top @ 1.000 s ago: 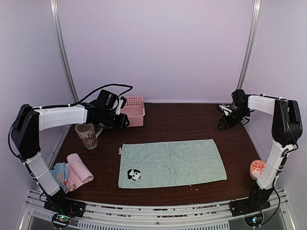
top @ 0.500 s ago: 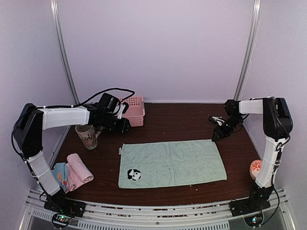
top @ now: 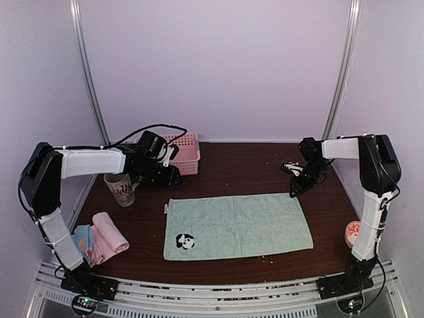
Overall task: Roll the towels
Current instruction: Pick up the towel from the center of the board.
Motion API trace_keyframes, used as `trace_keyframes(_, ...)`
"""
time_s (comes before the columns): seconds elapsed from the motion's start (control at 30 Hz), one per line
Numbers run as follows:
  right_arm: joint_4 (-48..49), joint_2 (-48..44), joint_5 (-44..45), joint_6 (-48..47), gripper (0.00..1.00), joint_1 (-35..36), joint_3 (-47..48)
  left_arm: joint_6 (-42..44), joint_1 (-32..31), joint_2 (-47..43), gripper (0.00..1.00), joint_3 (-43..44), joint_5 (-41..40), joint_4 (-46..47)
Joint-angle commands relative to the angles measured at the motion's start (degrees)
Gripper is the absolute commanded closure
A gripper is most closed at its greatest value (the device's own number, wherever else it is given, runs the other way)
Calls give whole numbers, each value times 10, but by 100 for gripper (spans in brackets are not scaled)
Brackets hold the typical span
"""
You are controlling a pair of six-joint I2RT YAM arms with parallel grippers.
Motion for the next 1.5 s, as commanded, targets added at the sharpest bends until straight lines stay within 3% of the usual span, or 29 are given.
trace_keyframes(0.0, 38, -2, 77, 9, 76, 31, -32, -2, -1, 2, 59, -8, 2, 12)
trace_keyframes(0.2, 47, -5, 92, 17, 79, 45, -35, -1, -1, 0, 59, -13, 0, 12)
trace_keyframes(0.47, 22, -24, 38, 29, 76, 43, 0, 6, -1, -9, 59, -20, -10, 6)
trace_keyframes(0.87, 49, -29, 132, 37, 73, 43, -12, 8, -1, -10, 59, -20, -8, 5)
trace_keyframes(1.23, 43, -17, 109, 35, 69, 43, 0, 10, -1, -12, 59, -24, -7, 1)
trace_keyframes(1.47, 47, -3, 112, 25, 78, 44, -10, 11, -1, -13, 59, -27, -10, 0)
